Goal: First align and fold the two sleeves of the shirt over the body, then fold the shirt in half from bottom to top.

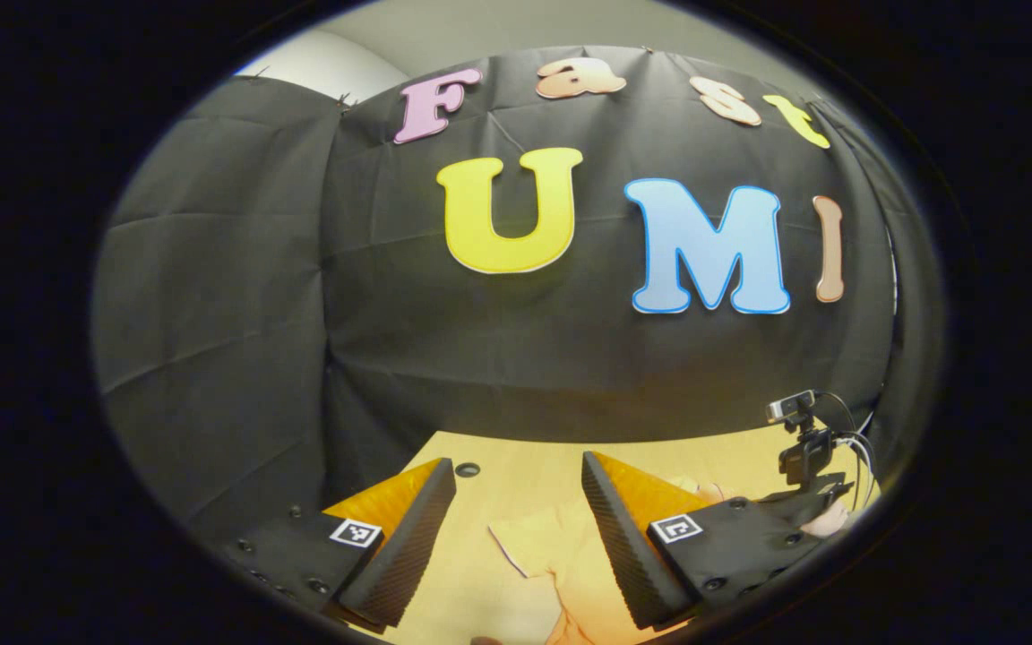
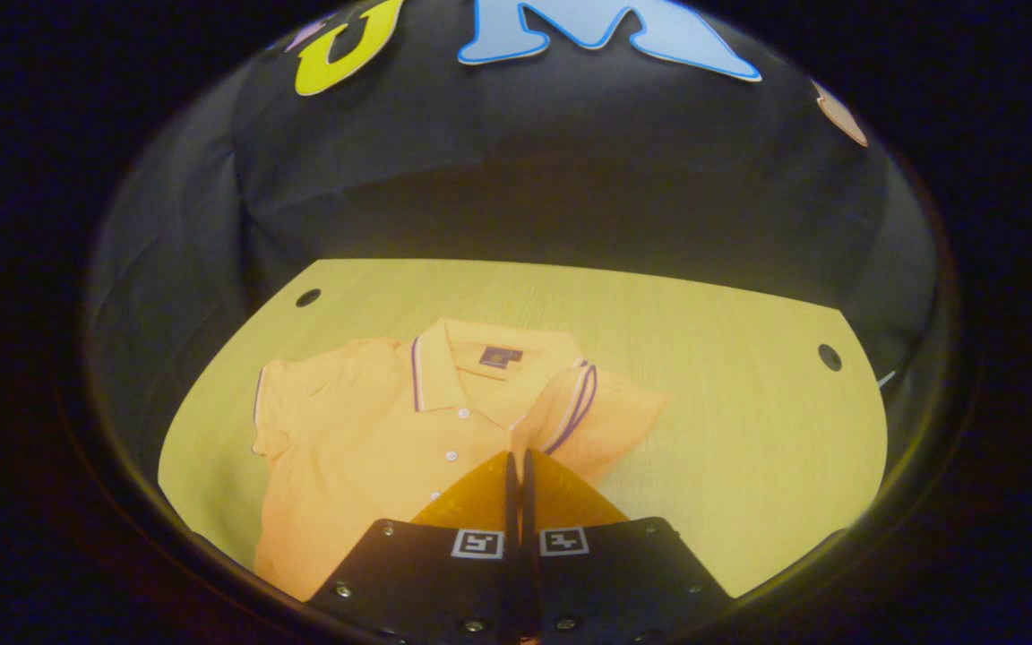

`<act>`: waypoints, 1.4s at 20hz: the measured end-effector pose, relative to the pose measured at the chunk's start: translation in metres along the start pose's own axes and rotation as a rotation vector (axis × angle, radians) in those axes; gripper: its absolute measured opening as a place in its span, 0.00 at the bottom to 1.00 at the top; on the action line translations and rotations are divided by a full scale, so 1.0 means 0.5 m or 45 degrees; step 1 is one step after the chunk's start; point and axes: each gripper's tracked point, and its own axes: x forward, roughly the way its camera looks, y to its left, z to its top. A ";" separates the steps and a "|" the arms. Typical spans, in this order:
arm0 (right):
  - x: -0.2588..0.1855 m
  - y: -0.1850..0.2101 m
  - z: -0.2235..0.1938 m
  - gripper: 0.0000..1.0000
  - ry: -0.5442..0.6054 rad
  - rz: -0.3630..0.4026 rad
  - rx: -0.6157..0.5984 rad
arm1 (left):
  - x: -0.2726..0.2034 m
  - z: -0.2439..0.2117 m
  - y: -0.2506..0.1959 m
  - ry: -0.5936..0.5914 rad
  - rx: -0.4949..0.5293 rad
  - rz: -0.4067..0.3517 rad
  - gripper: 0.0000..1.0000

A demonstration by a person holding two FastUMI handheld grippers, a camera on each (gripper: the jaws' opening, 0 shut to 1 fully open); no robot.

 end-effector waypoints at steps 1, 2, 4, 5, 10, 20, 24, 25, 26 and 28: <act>0.005 0.012 -0.008 0.00 0.019 0.017 -0.013 | -0.002 -0.004 0.006 0.002 -0.001 0.006 0.93; 0.011 0.024 -0.020 0.00 0.042 0.033 -0.027 | -0.008 -0.007 0.011 0.003 -0.002 0.011 0.93; 0.021 0.042 -0.048 0.00 0.098 0.050 -0.048 | -0.013 -0.009 0.020 0.004 0.000 0.022 0.93; 0.027 0.044 -0.057 0.00 0.120 0.048 -0.052 | -0.013 -0.006 0.024 0.003 0.002 0.027 0.93; 0.045 0.061 -0.101 0.11 0.218 0.076 0.001 | -0.018 -0.011 0.045 0.009 0.003 0.049 0.93; -0.009 0.044 -0.056 0.54 0.117 0.053 0.072 | 0.019 -0.085 0.035 0.095 -0.011 0.016 0.94; -0.059 0.031 -0.023 0.72 0.038 0.036 0.084 | 0.071 -0.141 0.022 0.140 -0.001 -0.015 0.94; -0.074 0.031 -0.012 0.72 0.014 0.035 0.086 | 0.086 -0.155 0.021 0.154 0.011 -0.019 0.94; -0.092 0.033 -0.005 0.72 -0.011 0.034 0.090 | 0.099 -0.171 0.020 0.167 0.026 -0.029 0.94; -0.130 0.035 0.014 0.72 -0.062 0.037 0.104 | 0.129 -0.198 0.011 0.193 0.045 -0.053 0.94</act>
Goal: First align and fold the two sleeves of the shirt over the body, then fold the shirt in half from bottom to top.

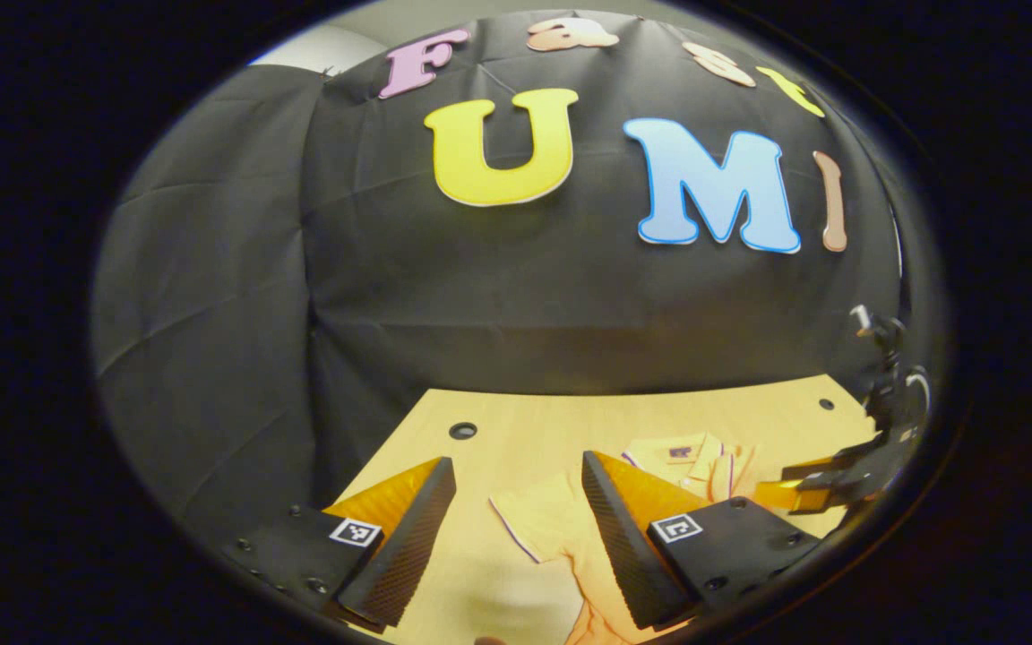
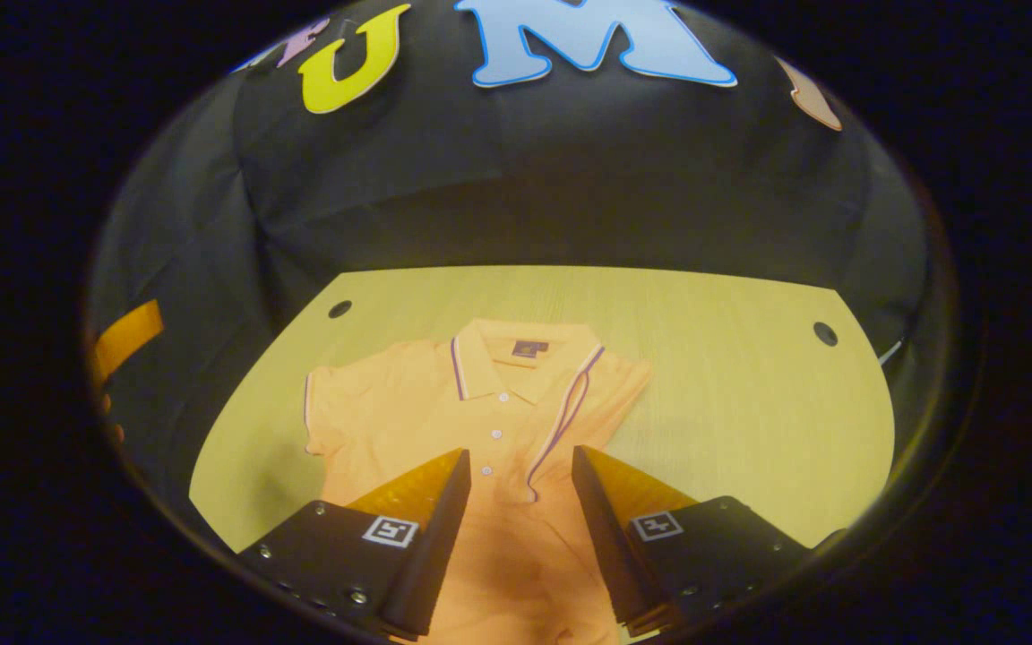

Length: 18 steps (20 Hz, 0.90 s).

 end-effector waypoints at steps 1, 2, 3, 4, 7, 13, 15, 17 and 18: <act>-0.021 0.001 0.009 0.72 -0.024 0.004 0.006 | 0.019 -0.012 -0.005 0.015 0.009 -0.012 0.94; -0.040 0.005 0.016 0.72 -0.046 0.007 0.012 | 0.038 -0.027 -0.007 0.031 0.018 -0.023 0.94; -0.061 0.007 0.025 0.72 -0.066 0.007 0.014 | 0.058 -0.042 -0.011 0.049 0.027 -0.035 0.94; -0.079 0.008 0.028 0.71 -0.085 0.006 0.014 | 0.077 -0.060 -0.017 0.071 0.036 -0.047 0.94; -0.139 0.013 0.028 0.72 -0.123 -0.005 0.030 | 0.131 -0.119 -0.022 0.143 0.053 -0.069 0.94; -0.225 0.007 -0.012 0.71 -0.126 -0.052 0.088 | 0.234 -0.255 -0.011 0.318 0.048 -0.063 0.94; -0.244 -0.013 -0.024 0.72 -0.123 -0.097 0.101 | 0.254 -0.320 -0.008 0.433 0.052 -0.045 0.95; -0.260 -0.033 -0.032 0.72 -0.125 -0.137 0.139 | 0.270 -0.359 -0.002 0.492 0.058 -0.037 0.95; -0.267 -0.045 -0.036 0.72 -0.126 -0.158 0.161 | 0.272 -0.377 0.001 0.518 0.067 -0.027 0.95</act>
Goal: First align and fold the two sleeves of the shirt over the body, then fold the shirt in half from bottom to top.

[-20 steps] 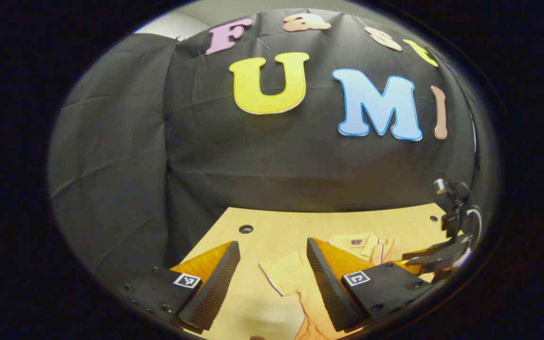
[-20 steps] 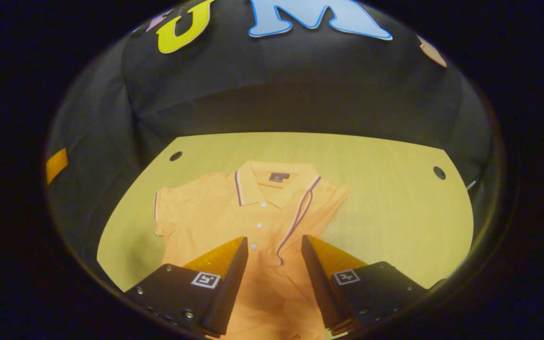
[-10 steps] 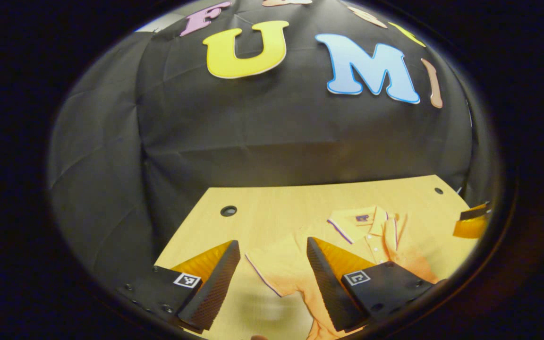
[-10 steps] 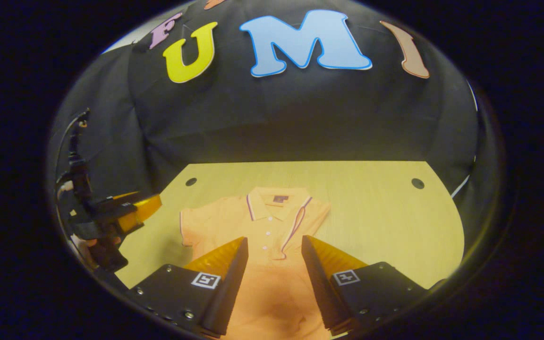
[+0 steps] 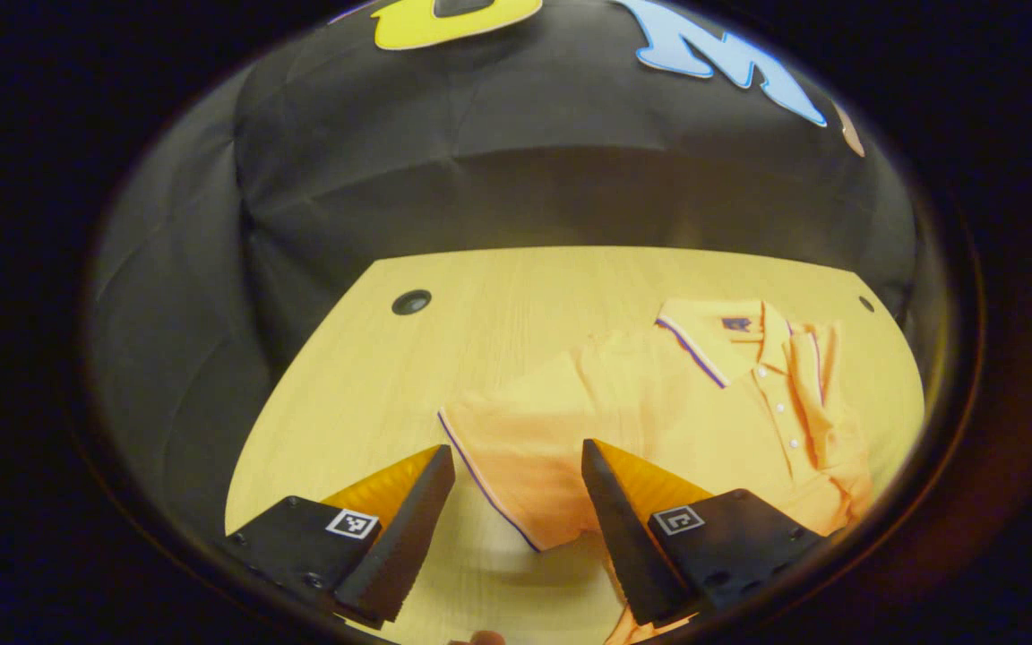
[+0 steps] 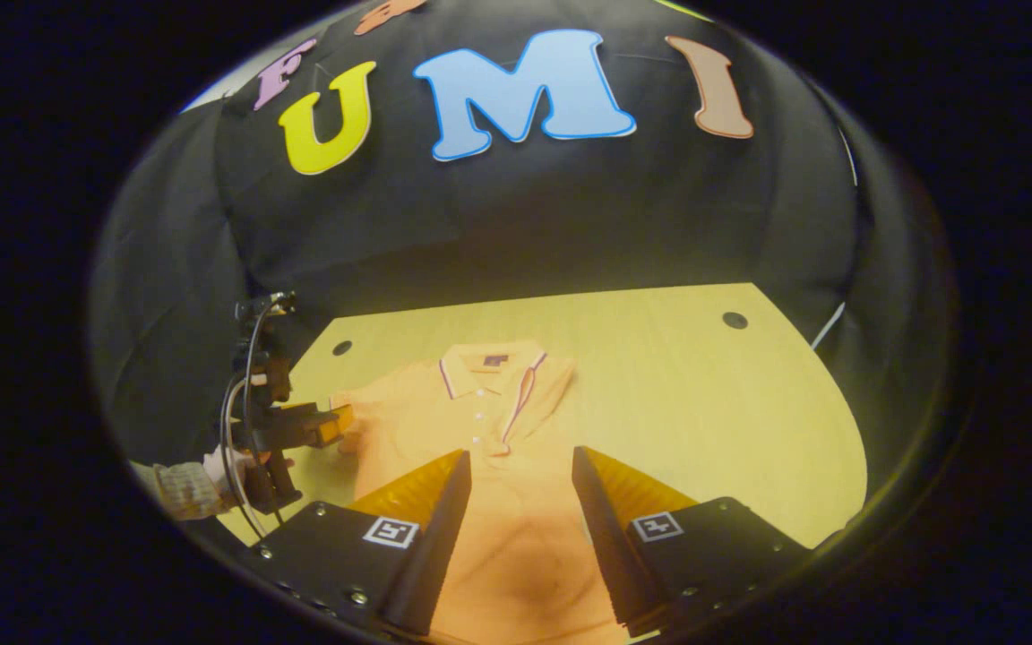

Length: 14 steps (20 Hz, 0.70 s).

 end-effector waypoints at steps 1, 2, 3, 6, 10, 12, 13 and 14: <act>-0.005 -0.012 0.001 0.72 -0.003 -0.022 0.018 | 0.011 -0.012 -0.001 0.022 0.009 0.010 0.95; -0.011 -0.022 0.000 0.72 -0.004 -0.039 0.031 | 0.023 -0.023 -0.006 0.040 0.012 0.014 0.95; -0.015 -0.029 0.001 0.72 -0.005 -0.053 0.039 | 0.032 -0.032 -0.010 0.055 0.007 0.016 0.95; -0.018 -0.044 -0.003 0.72 0.005 -0.077 0.050 | 0.042 -0.052 -0.008 0.085 -0.039 0.033 0.96; -0.010 -0.047 -0.005 0.72 0.025 -0.071 0.079 | 0.043 -0.058 -0.018 0.081 -0.124 -0.004 0.93; -0.007 -0.047 -0.006 0.72 0.032 -0.068 0.083 | 0.046 -0.065 -0.018 0.089 -0.112 -0.009 0.87; -0.003 -0.048 -0.006 0.71 0.038 -0.065 0.081 | 0.045 -0.059 -0.023 0.096 -0.100 -0.018 0.86; -0.003 -0.047 -0.008 0.72 0.044 -0.061 0.079 | 0.047 -0.057 -0.031 0.101 -0.092 -0.028 0.80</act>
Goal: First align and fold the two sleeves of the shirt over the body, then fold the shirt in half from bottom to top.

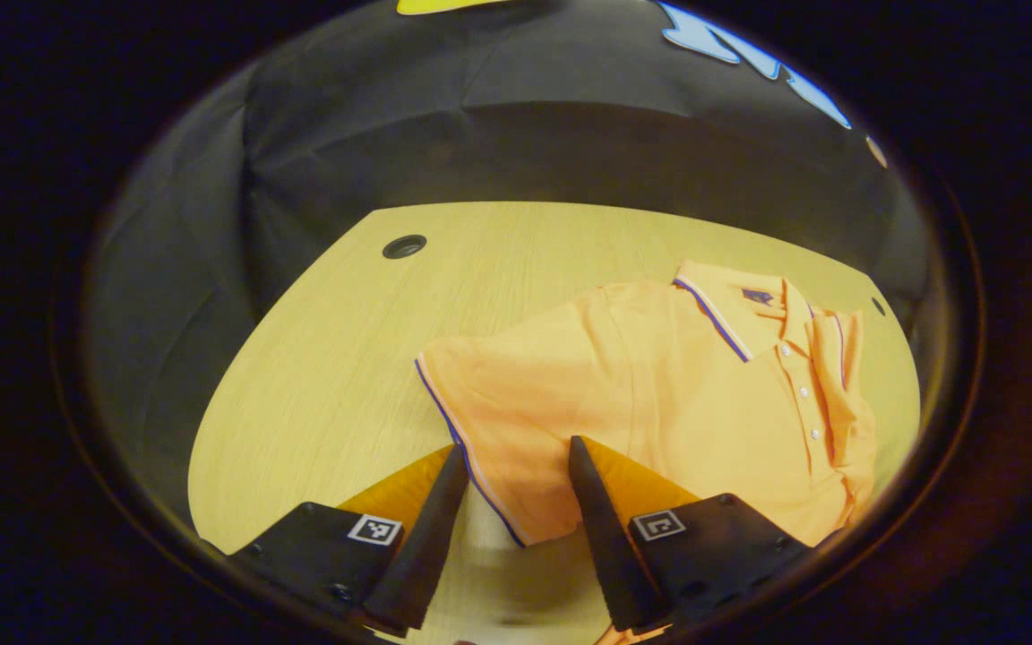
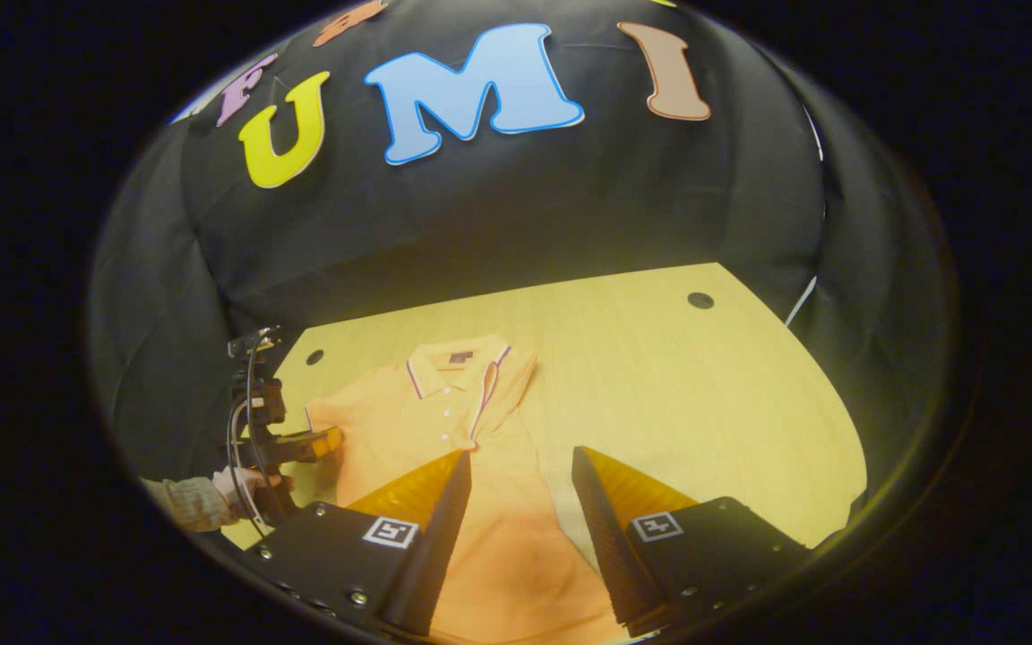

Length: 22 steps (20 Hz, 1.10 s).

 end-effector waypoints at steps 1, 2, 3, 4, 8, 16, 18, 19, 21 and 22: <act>0.002 0.000 0.000 0.72 0.004 0.002 -0.004 | 0.000 0.004 -0.009 -0.001 -0.005 -0.010 0.67; 0.003 0.000 -0.002 0.72 0.007 0.003 -0.007 | 0.000 0.001 -0.013 -0.004 -0.011 -0.020 0.55; 0.005 0.000 0.000 0.71 0.008 0.005 -0.007 | 0.000 0.003 -0.016 -0.009 -0.027 -0.023 0.43; 0.005 0.001 -0.003 0.72 0.010 0.007 -0.005 | 0.002 0.003 -0.015 -0.013 -0.049 -0.011 0.31; 0.004 -0.008 -0.006 0.72 0.019 0.001 -0.011 | -0.001 0.001 -0.018 0.010 -0.014 0.021 0.13; -0.004 -0.027 -0.004 0.71 0.019 -0.015 0.003 | -0.023 0.030 -0.024 -0.015 0.072 0.033 0.06; -0.003 -0.029 -0.005 0.71 0.021 -0.015 0.004 | -0.038 0.059 -0.046 -0.066 0.118 0.020 0.06; -0.003 -0.028 -0.005 0.71 0.022 -0.012 0.005 | -0.048 0.075 -0.060 -0.089 0.150 0.009 0.06; -0.003 -0.027 -0.008 0.71 0.026 -0.009 0.006 | -0.066 0.111 -0.099 -0.147 0.213 -0.028 0.06; -0.004 -0.026 -0.010 0.71 0.027 -0.007 0.008 | -0.075 0.126 -0.126 -0.174 0.243 -0.057 0.06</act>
